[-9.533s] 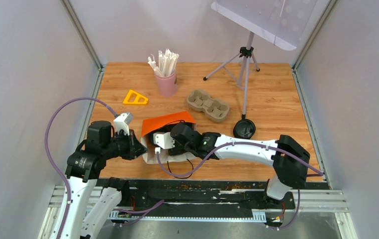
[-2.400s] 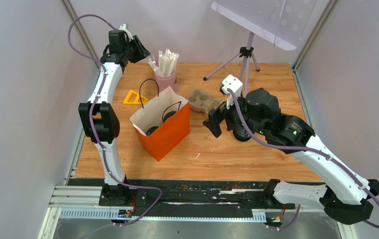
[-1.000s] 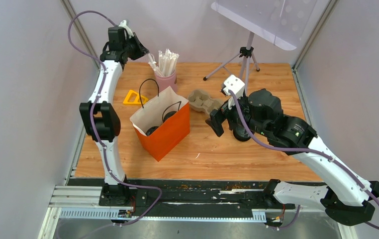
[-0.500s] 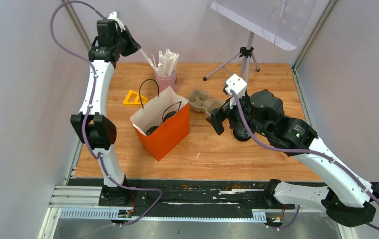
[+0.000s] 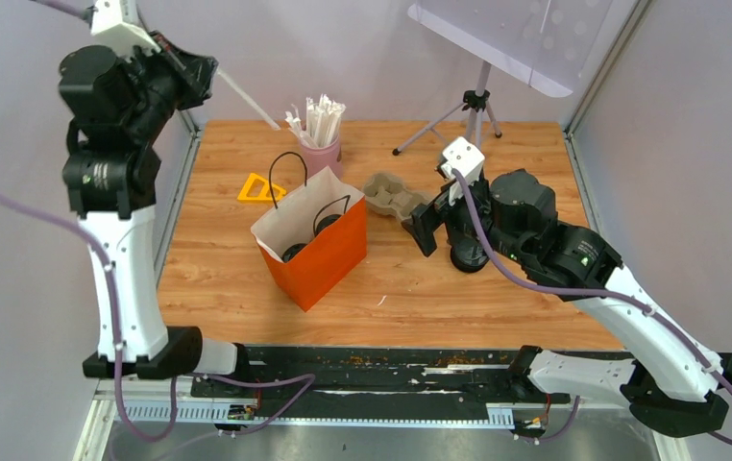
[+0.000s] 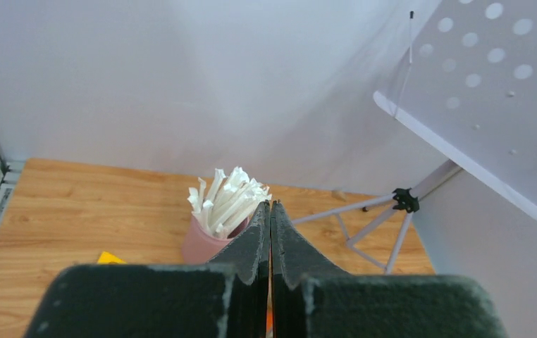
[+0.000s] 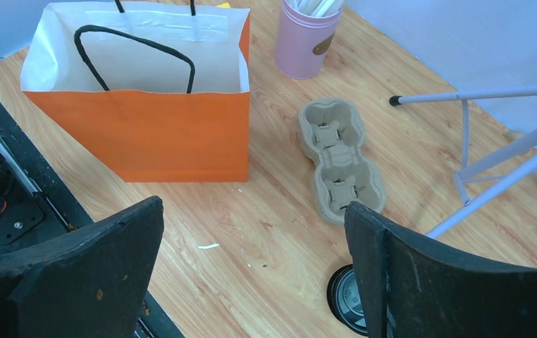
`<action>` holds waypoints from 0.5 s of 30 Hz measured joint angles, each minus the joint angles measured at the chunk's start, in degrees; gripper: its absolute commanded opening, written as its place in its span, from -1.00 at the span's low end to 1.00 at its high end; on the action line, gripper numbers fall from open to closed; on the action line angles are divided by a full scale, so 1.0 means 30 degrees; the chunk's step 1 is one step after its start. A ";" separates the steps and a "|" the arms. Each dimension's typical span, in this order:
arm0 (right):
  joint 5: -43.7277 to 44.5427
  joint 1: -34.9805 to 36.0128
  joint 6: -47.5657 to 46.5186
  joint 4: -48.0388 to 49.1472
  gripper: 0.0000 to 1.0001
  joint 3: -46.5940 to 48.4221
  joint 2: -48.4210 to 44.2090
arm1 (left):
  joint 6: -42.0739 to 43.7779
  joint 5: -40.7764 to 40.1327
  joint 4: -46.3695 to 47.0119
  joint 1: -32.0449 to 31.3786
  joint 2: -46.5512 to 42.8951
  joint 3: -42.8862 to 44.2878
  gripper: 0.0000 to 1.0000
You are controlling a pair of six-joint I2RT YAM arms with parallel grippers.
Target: Pack the takeout coffee
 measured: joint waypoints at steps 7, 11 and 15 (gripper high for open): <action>0.0007 0.0000 -0.0007 -0.0255 1.00 0.0663 0.0474 | 0.1268 -0.0364 -0.5034 0.0000 -0.2018 0.1821 -1.00; 0.0087 0.0000 -0.0036 -0.0430 1.00 0.0845 0.0889 | 0.2171 -0.0437 -0.8123 0.0000 -0.2732 0.2011 -1.00; 0.0146 0.0000 -0.0058 -0.0474 1.00 0.1100 0.1093 | 0.2871 -0.0226 -1.0790 0.0000 -0.3483 0.1785 -1.00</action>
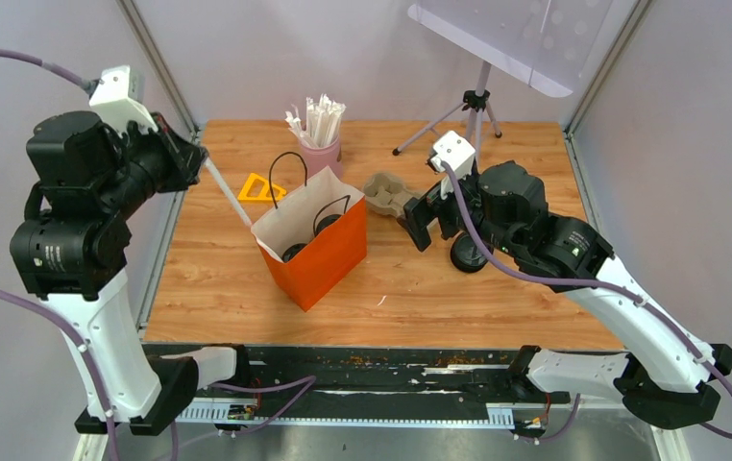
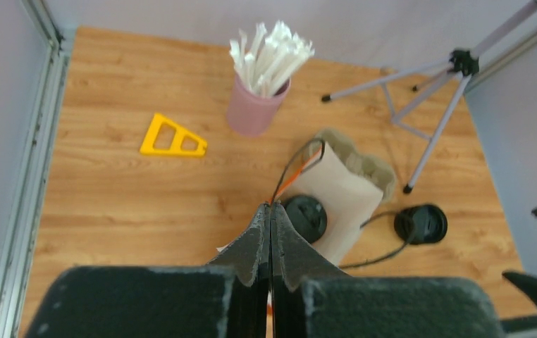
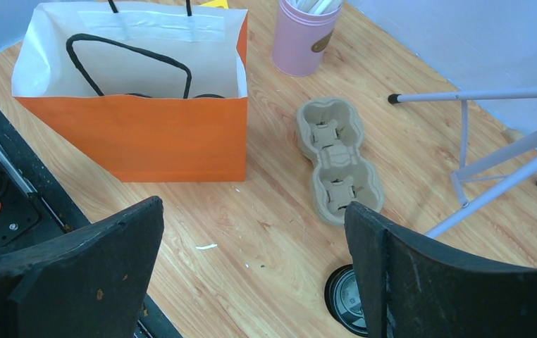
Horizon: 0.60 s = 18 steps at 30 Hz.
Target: Pack the takeout coffee
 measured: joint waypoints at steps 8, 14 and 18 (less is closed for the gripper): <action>0.0146 0.0000 0.0051 -0.0124 1.00 0.0364 0.0036 | 0.0780 0.1472 -0.3483 0.0000 -0.0969 0.0430 -1.00; 0.0197 0.0000 0.0066 -0.0546 1.00 0.0794 0.0219 | 0.1188 0.1668 -0.4335 0.0000 -0.1348 0.1115 -1.00; 0.0481 0.0000 0.0051 -0.0765 1.00 0.1260 0.0328 | 0.1246 0.1858 -0.3570 0.0000 -0.2222 0.0772 -1.00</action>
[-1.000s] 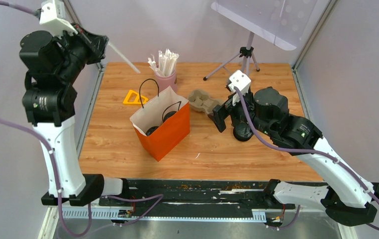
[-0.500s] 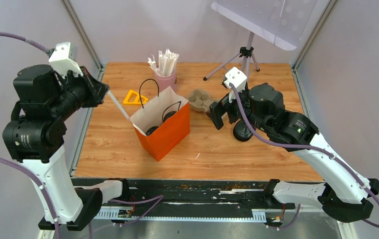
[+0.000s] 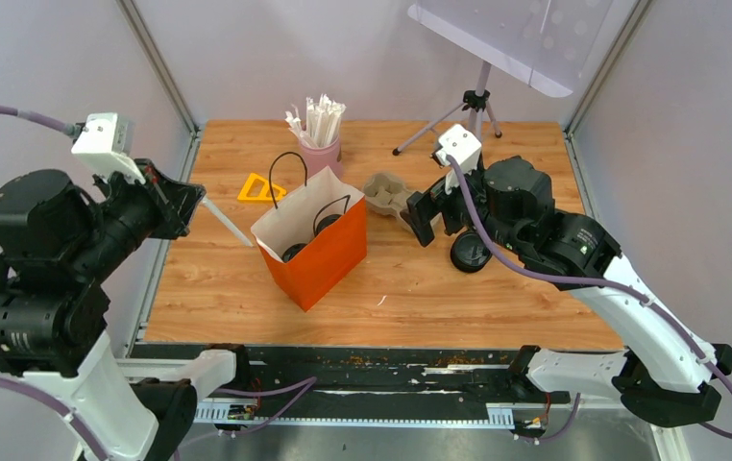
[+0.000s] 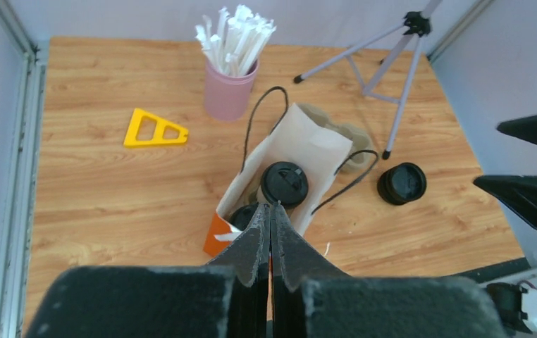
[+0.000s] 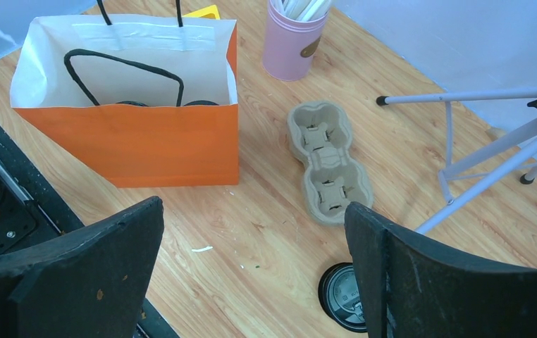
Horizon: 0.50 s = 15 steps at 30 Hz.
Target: Pack the takeout coffee
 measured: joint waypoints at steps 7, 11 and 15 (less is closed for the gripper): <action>0.0146 0.0000 0.0080 -0.0175 1.00 0.0044 -0.0029 | -0.0277 0.2433 0.2514 0.0000 -0.1800 -0.2186 -1.00; 0.0160 0.0000 0.0240 -0.0211 1.00 -0.0036 -0.0284 | -0.0328 0.3330 0.3279 0.0000 -0.1603 -0.2980 -1.00; 0.0270 0.0000 0.0313 -0.0219 1.00 -0.0146 -0.0678 | -0.0248 0.3628 0.3993 0.0000 -0.1392 -0.3993 -1.00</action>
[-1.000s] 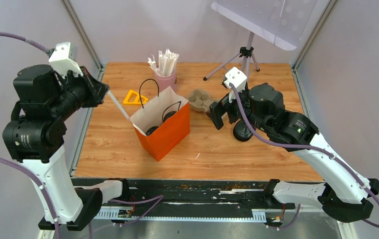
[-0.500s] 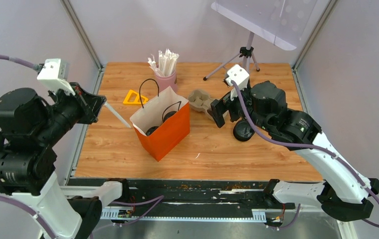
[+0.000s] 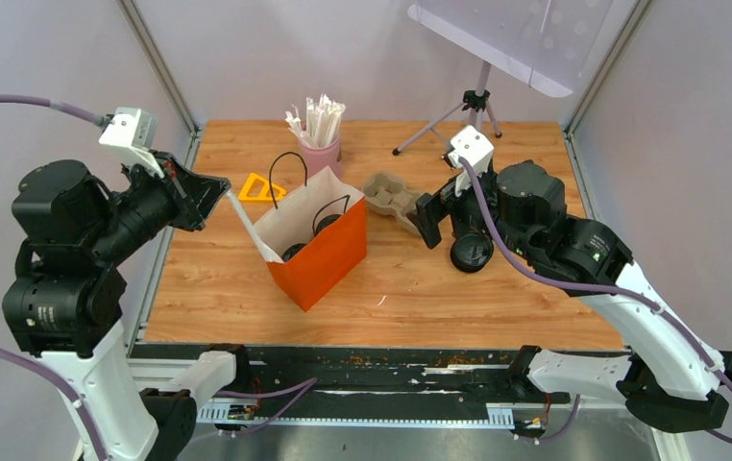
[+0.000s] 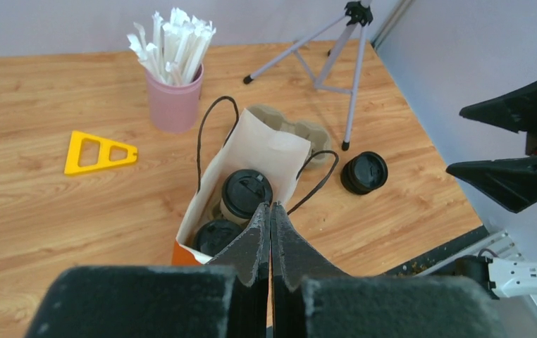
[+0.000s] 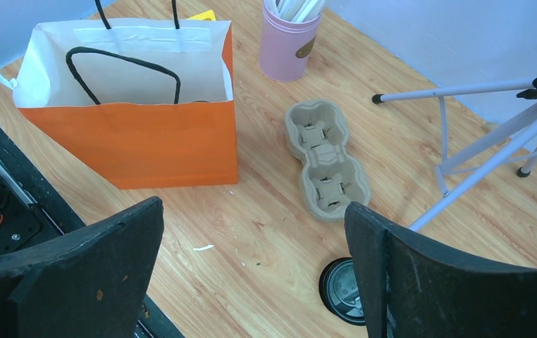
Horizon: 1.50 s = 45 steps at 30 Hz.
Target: Pack the takeout coffee
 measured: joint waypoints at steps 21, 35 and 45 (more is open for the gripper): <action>0.0729 0.0000 -0.0670 -0.0044 1.00 -0.1457 -0.0612 | -0.0641 -0.0816 0.1290 0.0000 0.0495 0.0364 -1.00; 0.0772 0.0000 -0.0787 0.0015 1.00 -0.1494 -0.0619 | -0.1421 -0.0750 0.2288 0.0000 -0.0408 -0.1005 -1.00; 0.1180 0.0000 -0.0947 0.0073 1.00 -0.2113 -0.1282 | -0.0889 -0.1071 0.2244 0.0000 0.0372 -0.3541 -1.00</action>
